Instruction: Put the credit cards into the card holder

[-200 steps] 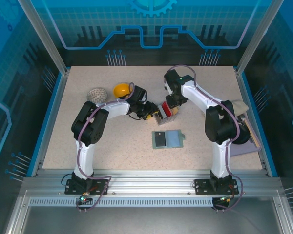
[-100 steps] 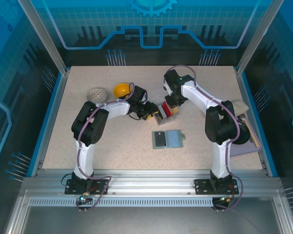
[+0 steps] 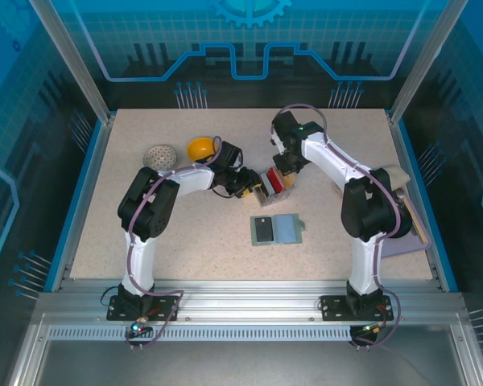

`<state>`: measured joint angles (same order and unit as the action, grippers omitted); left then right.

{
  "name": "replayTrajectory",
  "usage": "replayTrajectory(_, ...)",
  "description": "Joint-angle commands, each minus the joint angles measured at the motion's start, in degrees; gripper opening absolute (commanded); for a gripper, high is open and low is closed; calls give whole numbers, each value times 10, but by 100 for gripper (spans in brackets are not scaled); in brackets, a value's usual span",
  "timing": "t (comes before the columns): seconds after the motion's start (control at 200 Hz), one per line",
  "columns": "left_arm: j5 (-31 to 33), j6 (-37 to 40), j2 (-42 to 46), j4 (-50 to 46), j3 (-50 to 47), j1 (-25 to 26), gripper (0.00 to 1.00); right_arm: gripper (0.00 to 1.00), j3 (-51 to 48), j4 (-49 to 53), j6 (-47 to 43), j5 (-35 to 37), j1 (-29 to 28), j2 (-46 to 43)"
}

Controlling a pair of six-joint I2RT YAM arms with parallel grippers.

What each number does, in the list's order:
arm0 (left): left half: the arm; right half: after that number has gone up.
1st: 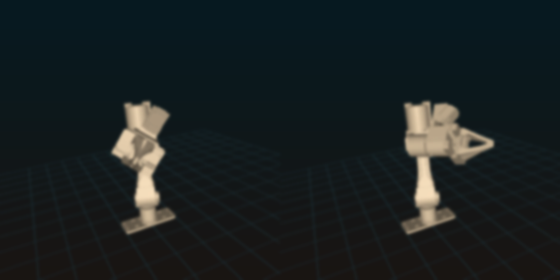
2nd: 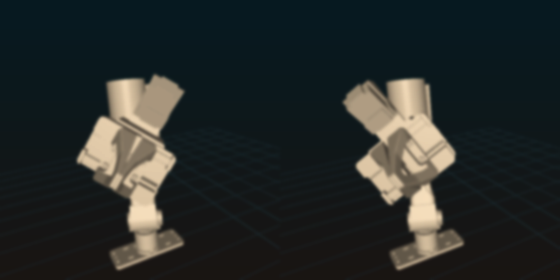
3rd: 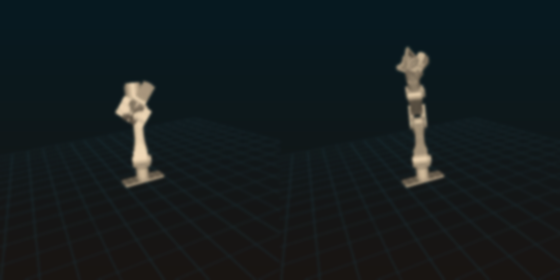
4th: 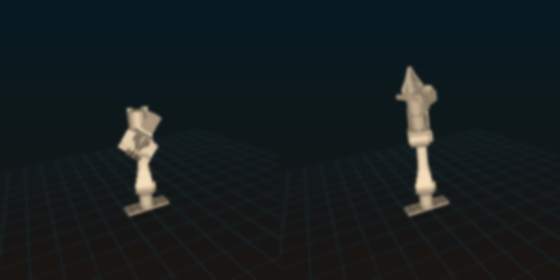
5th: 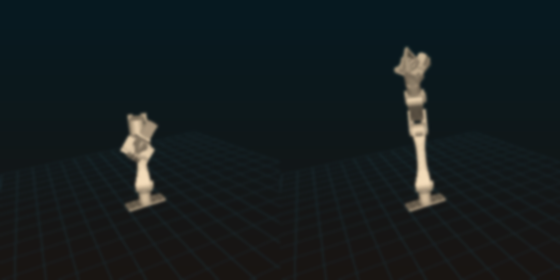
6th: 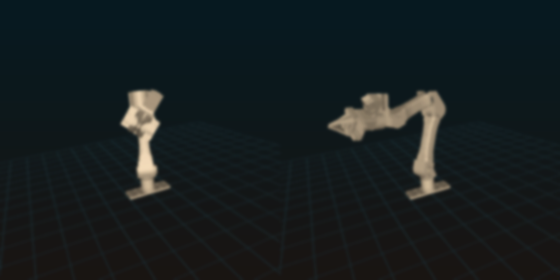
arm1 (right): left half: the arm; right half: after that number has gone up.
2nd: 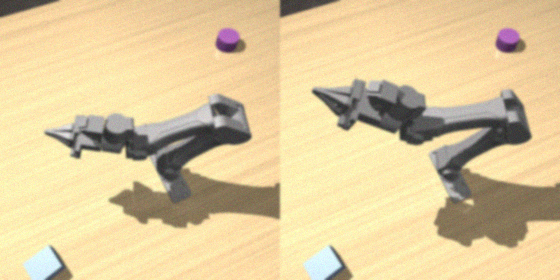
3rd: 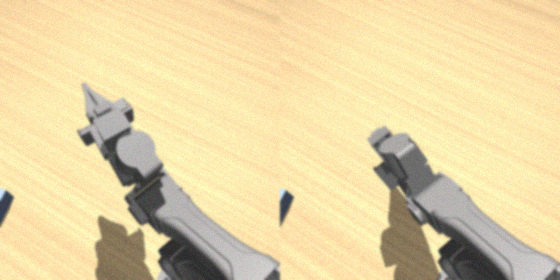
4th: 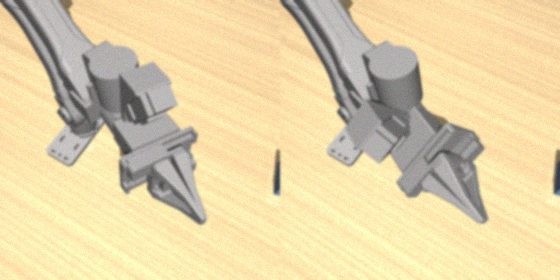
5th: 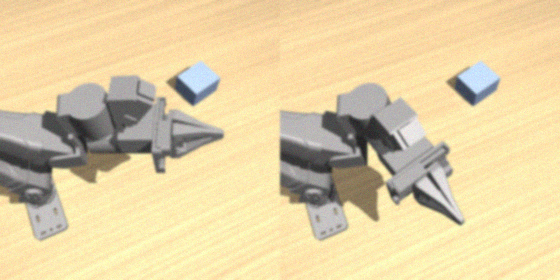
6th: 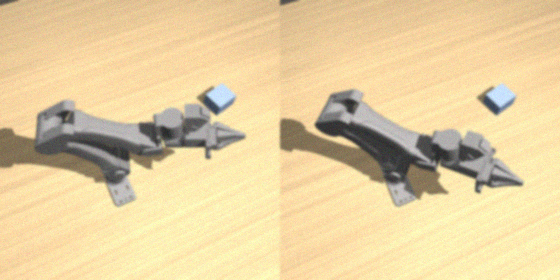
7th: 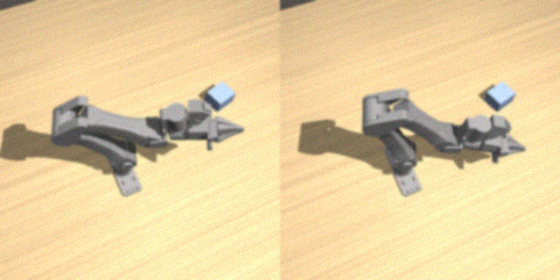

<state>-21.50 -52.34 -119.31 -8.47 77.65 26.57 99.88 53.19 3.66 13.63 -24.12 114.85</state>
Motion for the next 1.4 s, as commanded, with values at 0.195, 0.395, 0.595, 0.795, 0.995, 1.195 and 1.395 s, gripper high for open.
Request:
replayTrajectory(0.195, 19, 22, 5, -73, -16, -3, 43, 9, 4, 20, 13, -32, 1, -48)
replayTrajectory(0.395, 24, 29, 26, -71, -21, -3, 46, 3, 2, 16, 27, -72, 10, -65)
replayTrajectory(0.595, 29, 40, 77, -51, -37, -2, 55, 1, -39, -25, 77, -202, 45, -120)
replayTrajectory(0.795, 42, 19, 171, 10, -92, -3, 66, 1, -155, -134, 181, -363, 100, -215)
replayTrajectory(0.995, -72, -45, 223, 179, -127, -3, 75, 1, -263, -255, 286, -495, 139, -292)
replayTrajectory(1.195, -160, -109, 196, 299, -103, -2, 77, 2, -299, -311, 340, -554, 151, -319)
replayTrajectory(1.395, -208, -126, 169, 351, -77, 7, 69, 3, -314, -352, 377, -584, 153, -314)
